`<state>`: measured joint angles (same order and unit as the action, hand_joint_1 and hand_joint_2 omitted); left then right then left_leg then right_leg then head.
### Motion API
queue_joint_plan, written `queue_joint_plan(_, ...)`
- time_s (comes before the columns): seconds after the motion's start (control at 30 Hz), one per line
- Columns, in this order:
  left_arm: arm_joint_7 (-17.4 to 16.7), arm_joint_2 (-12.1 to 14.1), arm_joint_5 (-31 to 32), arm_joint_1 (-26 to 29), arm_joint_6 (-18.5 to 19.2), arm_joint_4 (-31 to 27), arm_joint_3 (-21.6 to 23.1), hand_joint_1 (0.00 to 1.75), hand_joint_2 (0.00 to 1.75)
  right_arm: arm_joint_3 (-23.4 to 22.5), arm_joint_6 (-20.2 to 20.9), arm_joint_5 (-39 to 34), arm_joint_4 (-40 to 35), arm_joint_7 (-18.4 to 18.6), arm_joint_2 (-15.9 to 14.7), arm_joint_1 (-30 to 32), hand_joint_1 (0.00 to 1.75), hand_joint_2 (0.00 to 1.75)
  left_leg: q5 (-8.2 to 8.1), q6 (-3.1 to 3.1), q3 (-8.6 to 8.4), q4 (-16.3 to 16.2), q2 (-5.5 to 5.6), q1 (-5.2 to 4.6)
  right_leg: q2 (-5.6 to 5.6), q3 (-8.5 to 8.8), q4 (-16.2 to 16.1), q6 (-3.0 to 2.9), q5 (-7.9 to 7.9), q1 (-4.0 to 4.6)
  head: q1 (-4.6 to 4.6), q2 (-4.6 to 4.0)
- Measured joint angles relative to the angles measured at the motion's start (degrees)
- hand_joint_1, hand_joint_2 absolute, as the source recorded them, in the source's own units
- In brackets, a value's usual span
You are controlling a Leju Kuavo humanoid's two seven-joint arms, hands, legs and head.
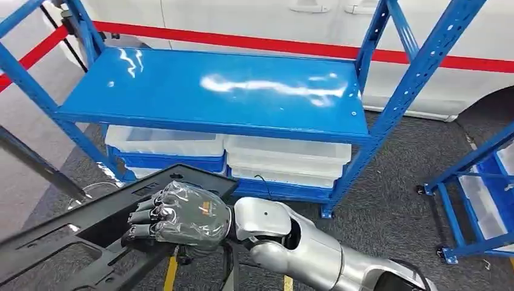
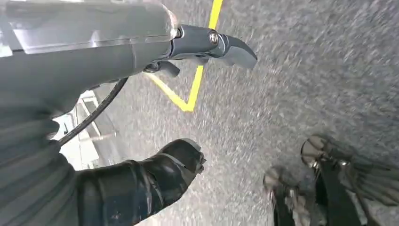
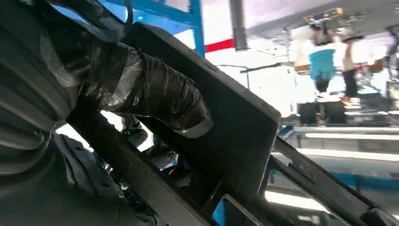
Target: Take the parts from the cabinet and place them on the table.
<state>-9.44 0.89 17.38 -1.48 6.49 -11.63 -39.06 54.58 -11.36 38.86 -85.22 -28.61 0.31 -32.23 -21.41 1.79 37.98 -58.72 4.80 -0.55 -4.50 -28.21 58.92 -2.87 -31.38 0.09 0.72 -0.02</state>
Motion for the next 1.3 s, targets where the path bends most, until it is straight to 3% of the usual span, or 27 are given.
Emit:
queue_joint_plan(0.03, -0.09, 0.14, -0.11, 0.16, -0.13, 0.0, -0.09, 0.0, 1.75, 0.04, 0.09, 0.0, -0.09, 0.22, 0.0, -0.08, 1.75, 1.75, 0.51, -0.43, -0.02, 0.37, 0.57, 0.52, 0.48, -0.21, 0.27, 0.44, 0.68, 0.33, 0.13, 0.0)
queue_joint_plan(0.1, -0.35, 0.38, -0.94, 0.61, -0.31, 0.0, -0.72, 0.0, 1.75, 0.37, 0.39, 0.24, -0.13, 1.03, 0.82, -0.58, 1.75, 1.75, 1.79, -1.31, 0.25, 1.07, 1.97, 0.78, 1.45, -0.32, -0.33, 0.25, 1.43, 0.69, 0.15, 0.0)
queue_joint_plan(0.13, -0.61, 0.69, -1.09, 0.73, -0.09, 0.0, -1.05, 0.0, 1.75, 0.7, 0.63, 0.44, -0.11, 2.26, 1.75, -0.76, 1.75, 1.75, 1.9, -1.53, 0.36, 1.2, 2.2, 0.83, 2.32, -0.75, -1.66, -0.11, 2.59, -0.66, 0.15, 0.0)
queue_joint_plan(0.2, -1.71, 1.4, -0.59, 0.63, 1.18, 0.0, -1.42, 0.0, 1.75, 1.62, 0.76, 0.68, 0.0, 4.42, 3.98, -1.69, 1.75, 1.75, -3.74, -1.97, 2.14, -2.77, -2.05, 0.91, 3.68, -1.42, -2.17, -0.7, 3.93, -0.3, 0.09, 0.0)
queue_joint_plan(0.27, -2.82, 2.08, 0.72, 0.47, 2.47, 0.0, -1.4, 0.0, 1.75, 2.16, 0.61, 0.77, 0.44, 5.86, 5.36, -2.72, 1.75, 1.75, -9.67, -2.96, 4.23, -10.86, -3.84, 1.37, 5.35, -2.82, -2.07, -0.28, 4.9, -0.29, 0.07, 0.0)
queue_joint_plan(0.3, -3.26, 2.59, 1.25, 0.48, 2.82, 0.0, -1.4, 0.0, 1.75, 2.32, 0.37, 0.76, 0.79, 6.3, 5.66, -3.1, 1.75, 1.75, -10.71, -3.54, 4.93, -14.61, -4.09, 1.75, 6.43, -3.61, -1.94, -0.15, 5.36, -0.36, 0.04, 0.0)
queue_joint_plan(0.33, -3.39, 2.8, 1.46, 0.47, 3.04, 0.0, -1.4, 0.0, 1.75, 2.47, 0.02, 0.74, 1.13, 6.53, 5.84, -3.27, 1.75, 1.75, -9.65, -4.01, 4.79, -16.62, -4.33, 2.17, 7.39, -4.41, -1.72, 0.1, 5.82, -0.44, 0.07, 0.0)
queue_joint_plan(0.4, -3.34, 3.59, 1.88, 0.5, 3.15, 0.0, -1.4, 0.0, 1.75, 2.49, -0.46, 0.74, 1.55, 6.82, 5.86, -3.58, 1.75, 1.75, -5.02, -4.87, 1.18, -13.87, -4.84, 2.98, 9.2, -6.04, -1.0, 0.72, 6.41, -0.69, 0.07, 0.0)
queue_joint_plan(0.43, -3.26, 3.81, 2.38, 0.54, 3.21, 0.0, -1.4, 0.0, 1.75, 2.49, -0.83, 0.74, 1.77, 6.95, 5.79, -3.77, 1.75, 1.75, -3.68, -5.29, -2.3, -9.64, -5.69, 3.34, 9.98, -6.77, -0.36, 1.05, 6.62, -0.9, 0.06, 0.0)
queue_joint_plan(0.47, -3.13, 4.05, 2.93, 0.51, 3.21, 0.0, -1.4, 0.0, 1.75, 2.49, -1.36, 0.74, 1.81, 6.99, 5.68, -3.84, 1.75, 1.75, -4.83, -5.71, -6.3, -4.31, -7.77, 3.6, 10.59, -7.27, 0.51, 1.38, 6.76, -0.73, 0.04, 0.0)
queue_joint_plan(0.5, -2.88, 4.18, 3.59, 0.32, 3.21, -0.02, -1.27, 0.0, 1.75, 2.47, -1.97, 0.9, 1.77, 7.02, 5.42, -3.74, 1.75, 1.75, -7.19, -5.87, -9.2, -0.18, -9.05, 2.59, 11.0, -7.96, 0.88, 1.77, 6.85, -0.71, 0.0, 0.0)
queue_joint_plan(0.53, -2.56, 4.31, 4.39, 0.45, 3.02, -0.04, -1.18, 0.0, 1.75, 2.45, -2.64, 0.98, 1.68, 7.06, 4.57, -3.43, 1.75, 1.75, -7.29, -4.15, -8.45, -0.09, -8.34, 2.44, 11.87, -7.79, 0.92, 2.22, 7.15, -0.51, 0.23, 0.0)
queue_joint_plan(0.63, -2.03, 4.31, 5.44, 1.25, 2.58, -0.04, -1.03, 0.0, 1.75, 2.05, -4.07, 1.05, 0.78, 6.18, 0.91, -1.65, 1.75, 1.75, -6.3, -2.06, -7.01, 0.24, -6.77, 2.07, 13.52, -7.76, 0.72, 3.64, 8.23, -0.88, 0.35, 0.0)
queue_joint_plan(0.67, -2.03, 4.22, 5.48, 1.36, 2.43, -0.04, -0.94, 0.0, 1.75, 1.88, -4.13, 1.11, 0.7, 6.05, -0.13, -1.21, 1.75, 1.75, -5.65, -1.27, -6.59, 0.39, -6.48, 2.17, 10.22, -8.16, 1.73, 4.28, 6.23, -1.34, 0.28, 0.0)
queue_joint_plan(0.7, -2.03, 4.22, 5.53, 1.19, 2.38, -0.04, -0.79, 0.0, 1.75, 1.68, -4.2, 1.14, 0.52, 6.08, -0.78, -0.81, 1.75, 1.75, -5.03, -0.63, -6.04, 0.39, -6.27, 2.05, 7.18, -8.99, 3.92, 4.23, 2.91, -1.36, 0.35, 0.0)
queue_joint_plan(0.77, -2.1, 4.22, 5.55, 1.18, 2.36, -0.04, -0.66, 0.0, 1.75, 1.12, -4.2, 1.18, 0.24, 6.08, -2.03, -0.14, 1.75, 1.75, -3.51, 0.13, -3.97, 0.32, -5.22, 1.52, 4.89, -11.27, 12.12, 3.77, -3.9, -0.9, 0.31, 0.0)
queue_joint_plan(0.8, -2.03, 4.18, 5.62, 1.14, 2.36, -0.04, -0.59, 0.0, 1.75, 1.07, -4.2, 1.29, 0.19, 6.19, -2.41, 0.12, 1.75, 1.75, -2.76, 0.33, -2.87, 0.28, -4.48, 1.09, 4.71, -11.96, 15.86, 3.37, -5.59, -0.6, 0.33, 0.0)
queue_joint_plan(0.87, -1.68, 3.98, 6.12, 1.13, 2.28, -0.04, -0.31, 0.0, 1.75, 0.92, -4.2, 1.42, 0.08, 6.43, -3.15, 0.91, 1.75, 1.75, -1.39, 0.58, -1.11, 0.19, -2.9, 0.5, 4.57, -10.37, 17.08, 2.28, -3.7, 0.18, 0.31, 0.0)
queue_joint_plan(0.93, -1.31, 3.13, 6.73, 1.0, 1.92, -0.04, -0.07, 0.0, 1.75, 0.02, -4.31, 1.82, -0.4, 6.45, -4.31, 1.71, 1.75, 1.75, -0.14, 0.66, 0.14, 0.14, -1.12, 0.03, 3.9, -4.94, 10.3, 0.92, 0.74, 1.0, 0.31, 0.0)
queue_joint_plan(0.97, -1.22, 2.56, 6.88, 0.82, 1.7, -0.04, 0.09, 0.0, 1.75, -0.59, -4.33, 2.08, -0.59, 6.4, -4.79, 1.9, 1.75, 1.75, 0.47, 0.7, 0.6, 0.14, -0.32, -0.01, 2.15, -1.6, 5.45, 0.02, 1.71, 1.54, 0.28, 0.0)
queue_joint_plan(1.0, -1.18, 1.6, 7.23, 0.59, 1.7, -0.04, 0.24, 0.0, 1.75, -1.26, -4.33, 2.45, -0.85, 6.27, -5.24, 2.0, 1.75, 1.75, 1.14, 0.5, 1.1, 0.14, 0.19, -0.17, -0.02, 0.73, 1.02, -0.95, -0.42, 1.47, 0.24, 0.0)
queue_joint_plan(1.03, -1.18, 1.49, 7.37, 0.43, 1.64, -0.04, 0.24, 0.0, 1.75, -1.88, -4.35, 2.56, -1.07, 6.03, -5.62, 2.05, 1.75, 1.75, 1.82, 0.33, 1.29, 0.26, 0.95, 0.02, -0.03, 1.72, -1.25, -0.42, -0.58, 1.35, 0.31, 0.0)
queue_joint_plan(1.13, -1.16, 0.97, 7.43, 0.84, 1.99, -0.04, 0.22, 0.0, 1.75, -2.67, -4.26, 2.78, -1.23, 5.62, -5.95, 2.06, 1.75, 1.75, 4.24, -0.88, 1.61, 1.86, 3.13, 0.1, 1.84, 1.06, -2.0, -0.73, 1.27, 1.57, 0.5, 0.0)
queue_joint_plan(1.17, -1.16, 0.79, 7.43, 0.71, 2.19, -0.04, 0.24, 0.0, 1.75, -2.82, -4.24, 2.78, -1.23, 5.55, -5.99, 2.01, 1.75, 1.75, 3.51, -0.68, 1.82, 1.46, 1.54, 0.11, 3.04, 0.98, -2.83, -0.49, 2.31, 0.77, 0.46, 0.0)
queue_joint_plan(1.23, -1.07, 0.4, 7.43, 0.27, 2.27, -0.04, 0.24, 0.0, 1.75, -3.04, -4.18, 2.8, -1.34, 5.49, -6.05, 2.01, 1.75, 1.75, -3.41, -1.45, 3.74, -3.59, -2.9, 0.4, 4.38, -0.08, -3.22, -0.94, 3.59, 0.81, 0.46, 0.0)
queue_joint_plan(1.27, -1.07, 0.4, 7.43, 0.22, 2.25, -0.04, 0.24, 0.0, 1.75, -3.1, -4.18, 2.8, -1.36, 5.49, -6.16, 2.07, 1.75, 1.75, -6.82, -2.04, 4.8, -8.07, -3.73, 0.87, 5.26, -0.83, -3.15, -0.61, 4.09, 0.81, 0.44, 0.0)
queue_joint_plan(1.3, -1.05, 0.38, 7.43, 0.14, 2.32, -0.04, 0.24, 0.0, 1.75, -3.1, -4.18, 2.8, -1.36, 5.49, -6.27, 2.17, 1.75, 1.75, -8.61, -2.58, 5.59, -12.04, -4.04, 1.32, 6.15, -1.56, -3.05, -0.46, 4.56, 0.79, 0.44, 0.0)
